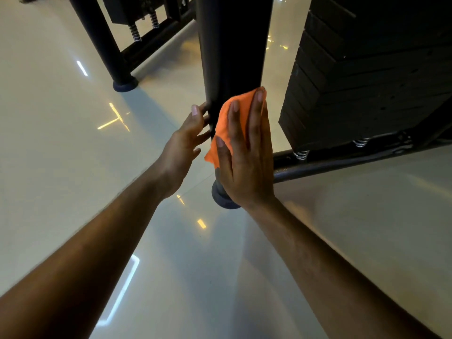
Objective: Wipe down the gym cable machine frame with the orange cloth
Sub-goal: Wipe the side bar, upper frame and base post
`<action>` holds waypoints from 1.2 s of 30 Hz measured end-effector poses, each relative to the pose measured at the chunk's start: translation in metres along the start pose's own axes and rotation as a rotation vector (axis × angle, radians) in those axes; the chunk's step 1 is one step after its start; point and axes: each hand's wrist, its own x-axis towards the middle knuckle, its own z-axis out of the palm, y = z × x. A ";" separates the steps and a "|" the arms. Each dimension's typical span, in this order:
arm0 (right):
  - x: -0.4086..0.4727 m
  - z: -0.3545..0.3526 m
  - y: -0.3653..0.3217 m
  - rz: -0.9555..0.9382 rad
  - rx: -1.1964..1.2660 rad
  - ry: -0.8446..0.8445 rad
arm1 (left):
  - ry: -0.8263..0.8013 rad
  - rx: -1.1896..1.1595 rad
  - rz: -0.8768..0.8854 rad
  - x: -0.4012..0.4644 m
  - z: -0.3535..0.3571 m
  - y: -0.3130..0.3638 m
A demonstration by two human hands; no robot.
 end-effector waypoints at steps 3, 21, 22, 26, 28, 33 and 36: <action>-0.032 0.010 0.011 0.022 -0.039 -0.112 | -0.001 0.013 0.021 -0.001 0.005 -0.007; -0.081 0.023 0.048 0.174 0.239 -0.232 | -0.007 -0.056 0.064 0.012 0.028 -0.073; -0.074 0.027 0.038 0.272 0.340 -0.188 | 0.003 -0.050 0.087 0.012 0.030 -0.077; -0.072 0.039 0.028 0.375 0.339 -0.187 | 0.067 -0.060 0.091 0.012 0.042 -0.085; -0.085 0.035 0.050 0.235 0.164 -0.291 | 0.072 -0.071 0.059 0.009 0.047 -0.089; -0.096 0.020 0.114 -0.128 -0.163 -0.373 | 0.084 -0.084 0.002 0.006 0.047 -0.089; -0.095 0.026 0.092 0.125 -0.034 -0.314 | 0.097 -0.075 0.005 0.009 0.046 -0.093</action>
